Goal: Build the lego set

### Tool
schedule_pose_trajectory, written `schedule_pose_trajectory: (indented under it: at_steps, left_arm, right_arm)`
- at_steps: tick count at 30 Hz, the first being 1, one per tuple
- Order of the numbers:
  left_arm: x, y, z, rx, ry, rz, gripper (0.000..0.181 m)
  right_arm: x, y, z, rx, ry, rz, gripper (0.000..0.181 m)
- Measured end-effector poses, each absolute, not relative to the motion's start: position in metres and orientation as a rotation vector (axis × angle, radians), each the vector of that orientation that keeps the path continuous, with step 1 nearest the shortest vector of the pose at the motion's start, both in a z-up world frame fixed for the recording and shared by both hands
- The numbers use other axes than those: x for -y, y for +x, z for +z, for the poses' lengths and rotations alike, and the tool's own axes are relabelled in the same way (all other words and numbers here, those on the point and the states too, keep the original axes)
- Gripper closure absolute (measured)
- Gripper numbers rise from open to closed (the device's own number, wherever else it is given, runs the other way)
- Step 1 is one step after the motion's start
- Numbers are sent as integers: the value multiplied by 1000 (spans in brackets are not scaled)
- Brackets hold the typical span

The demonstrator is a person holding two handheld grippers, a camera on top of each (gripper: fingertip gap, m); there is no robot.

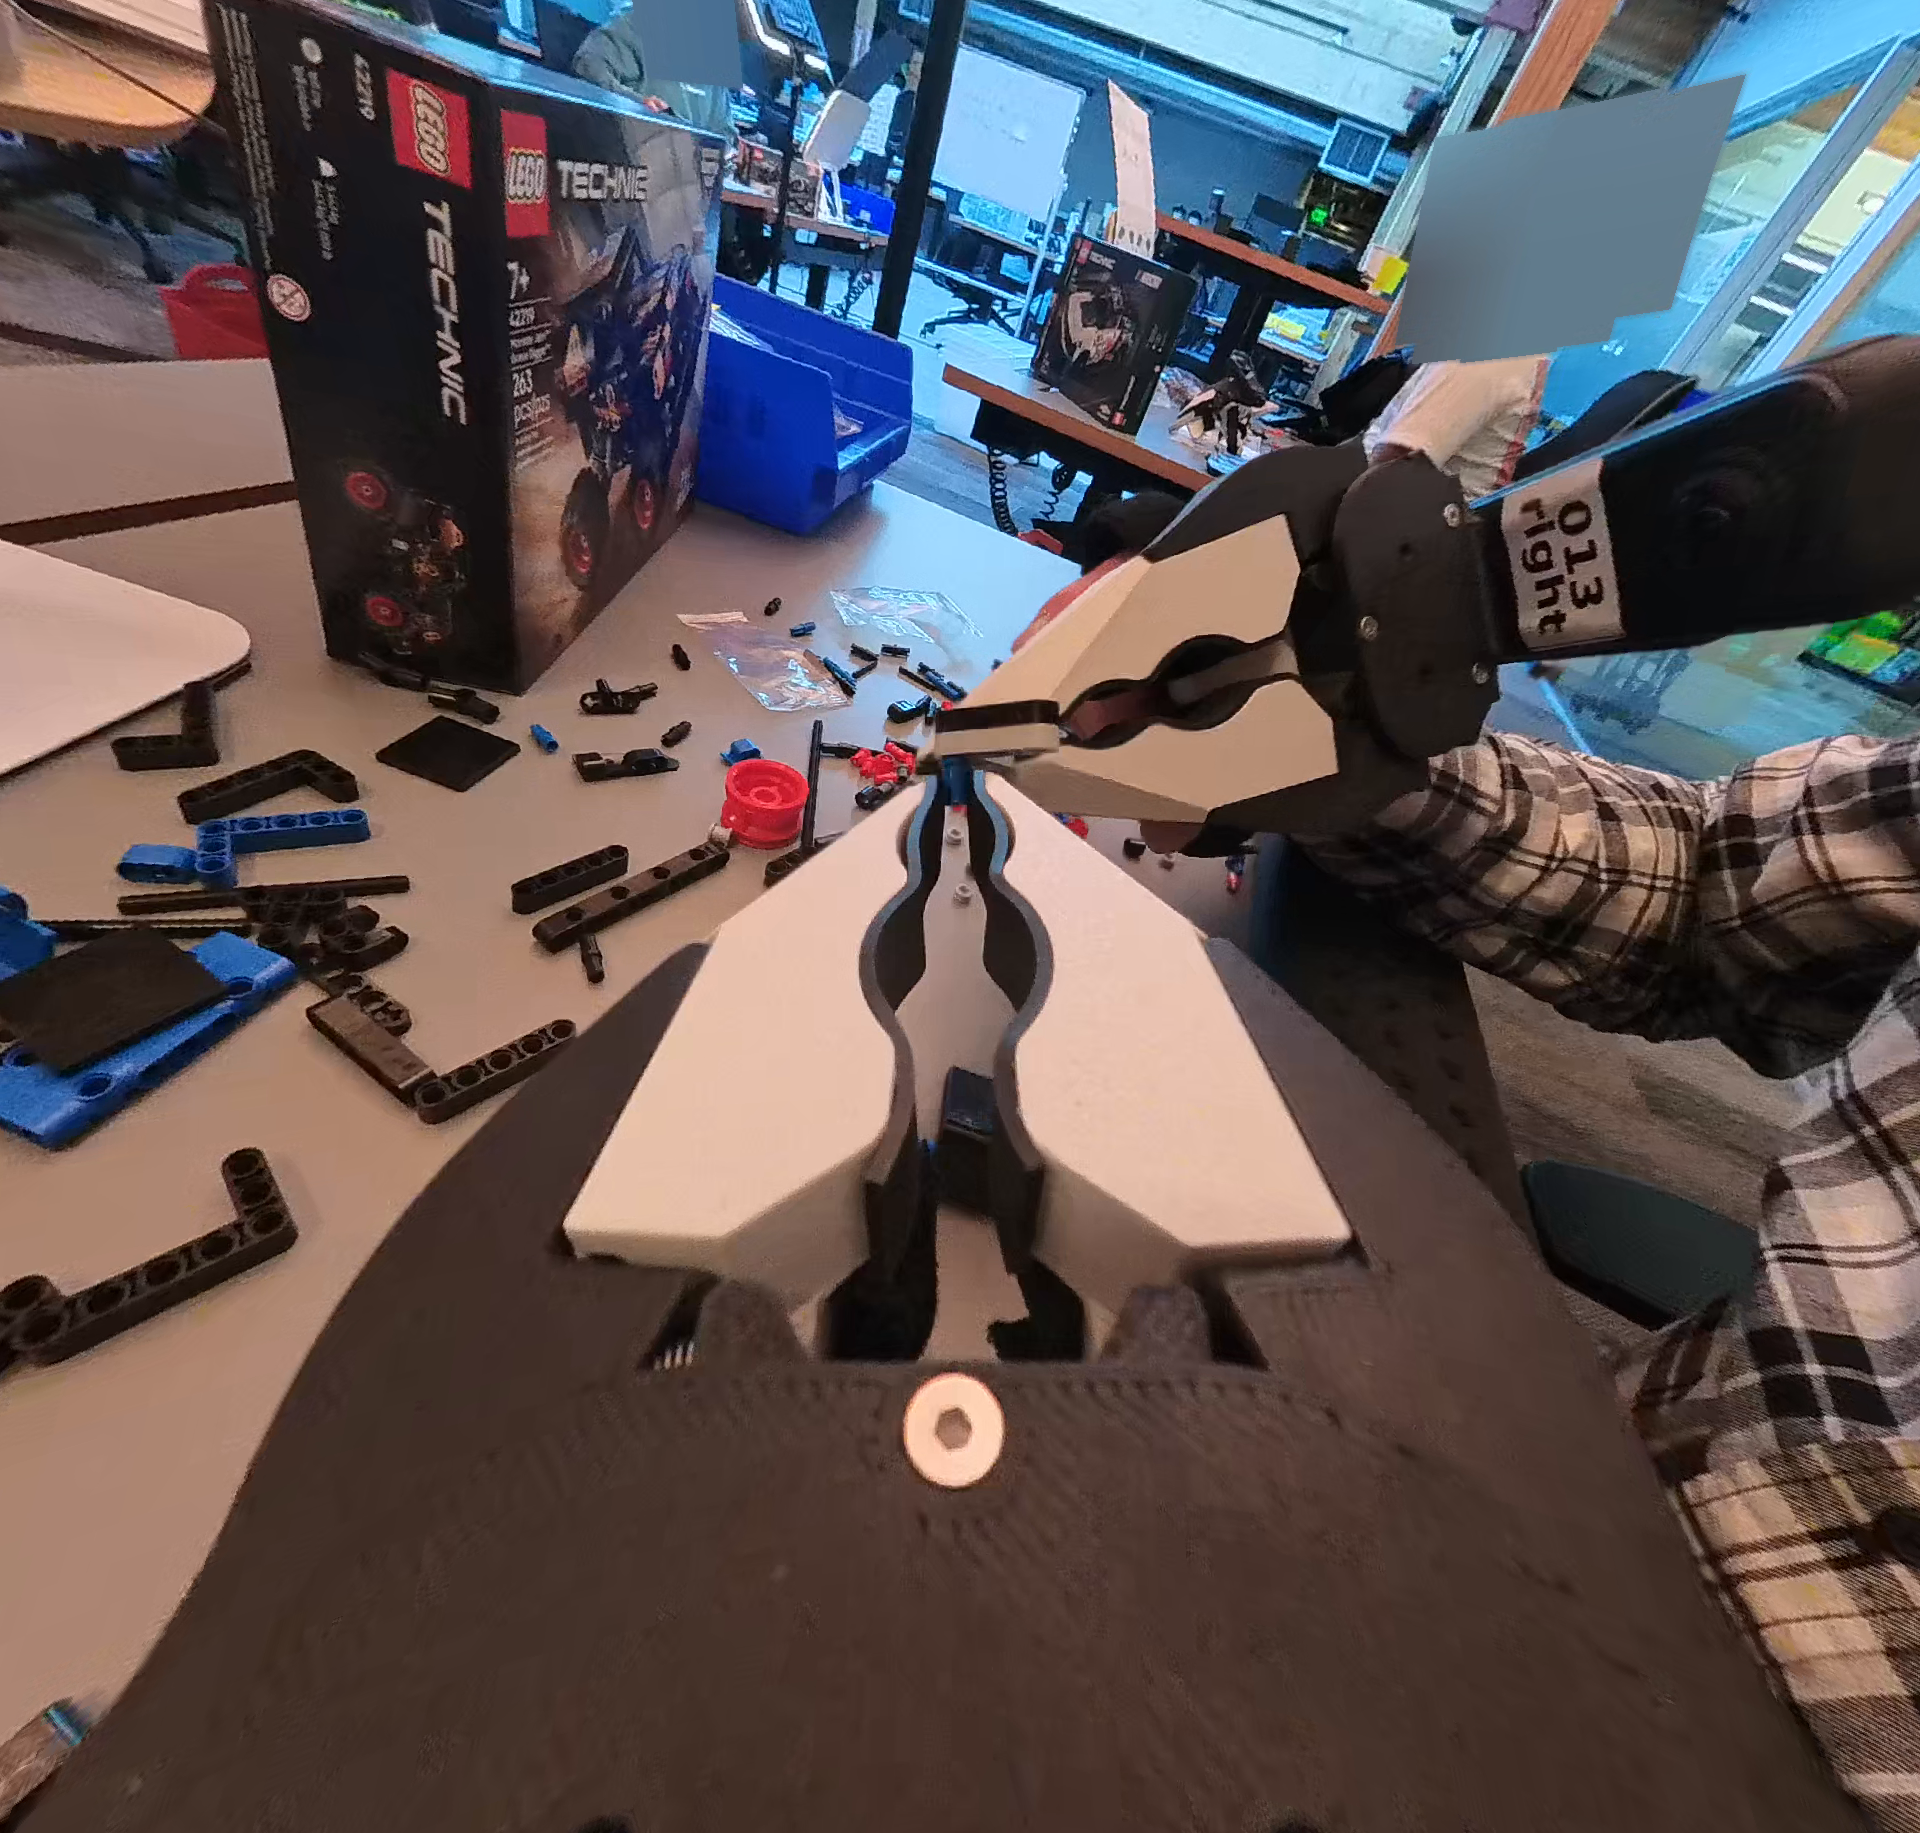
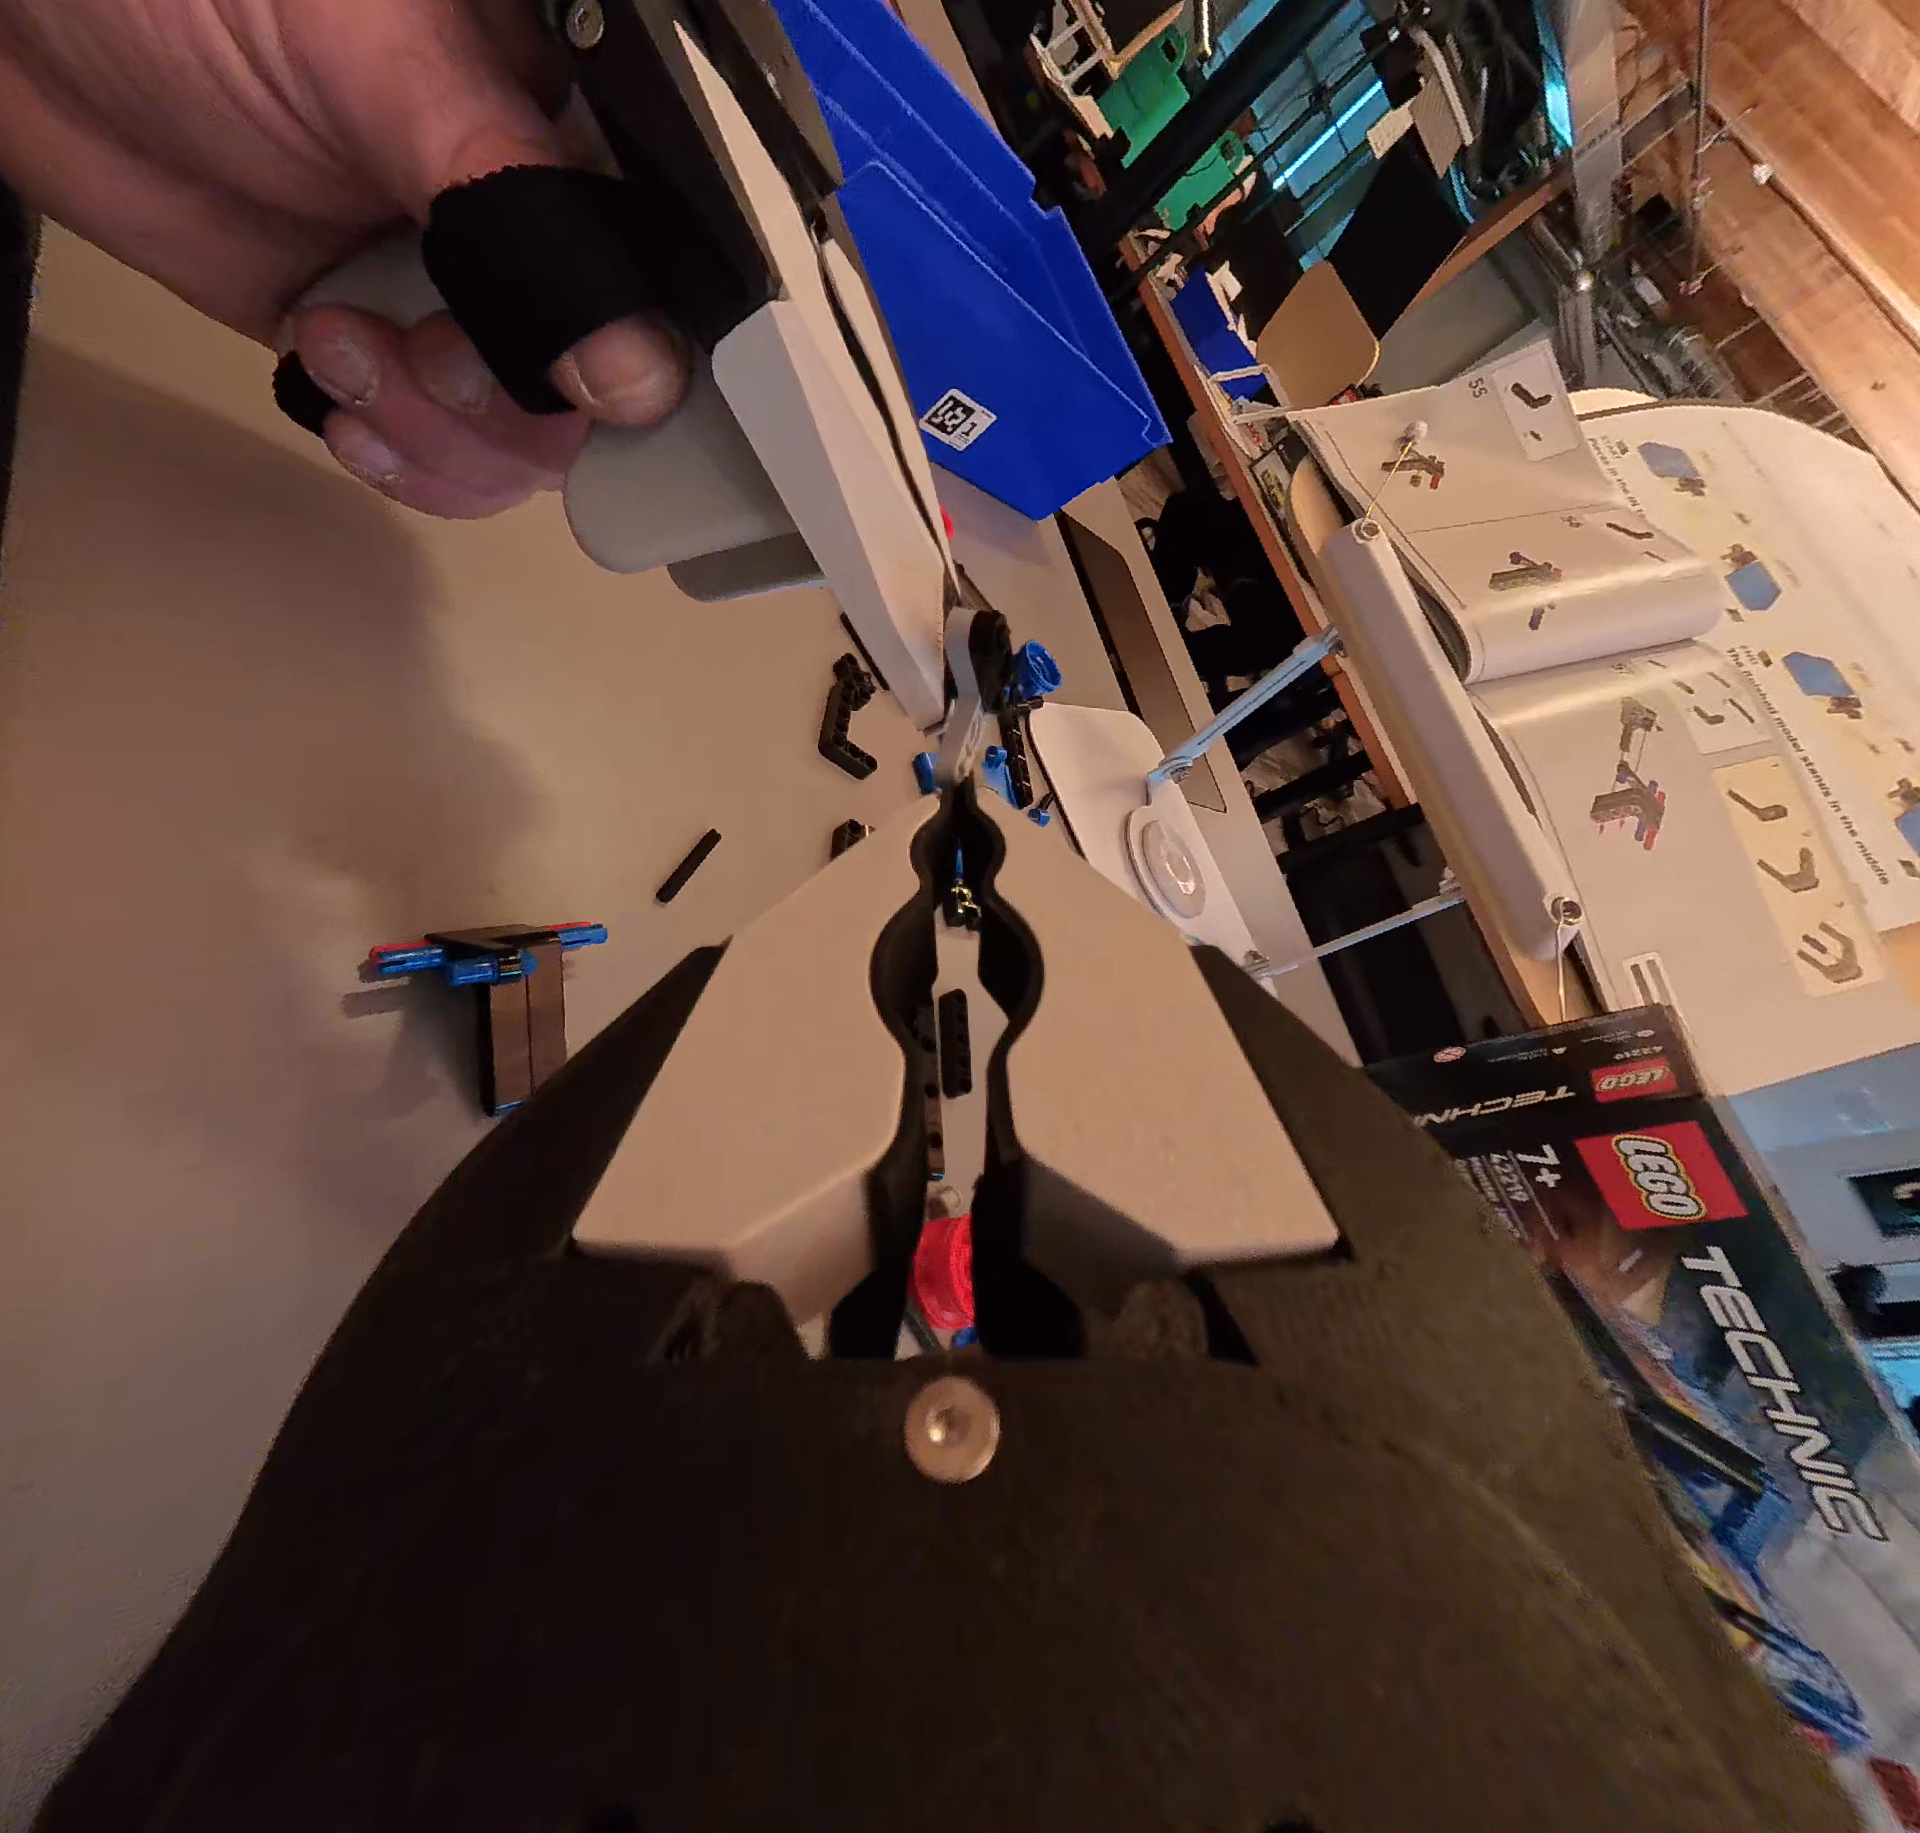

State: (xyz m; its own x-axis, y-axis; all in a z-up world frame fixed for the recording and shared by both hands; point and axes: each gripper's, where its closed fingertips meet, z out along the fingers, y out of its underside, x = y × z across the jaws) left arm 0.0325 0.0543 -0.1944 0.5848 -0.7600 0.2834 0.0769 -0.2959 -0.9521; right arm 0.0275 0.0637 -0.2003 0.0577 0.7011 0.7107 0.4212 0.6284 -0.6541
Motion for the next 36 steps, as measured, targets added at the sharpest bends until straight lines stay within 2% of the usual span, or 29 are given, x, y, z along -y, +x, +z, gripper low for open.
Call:
schedule_pose_trajectory:
  at_steps: [10,18,24,31,36]
  left_arm:
    - [-56,30,-194,-545,-1677,-957,178]
    - [-55,30,-196,-550,-1684,-964,178]
    - [-54,31,-198,-542,-1694,-981,178]
    - [-54,34,-199,-540,-1701,-974,179]
    - [-54,35,-200,-532,-1701,-992,178]
  right_arm:
    - [-63,31,-190,1508,-1022,461,181]
    - [-51,33,-191,1543,-1026,606,173]
    - [-48,32,-191,1553,-1003,537,179]
    - [-46,31,-192,1551,-1005,547,172]
    - [-53,31,-190,1505,-1053,553,180]
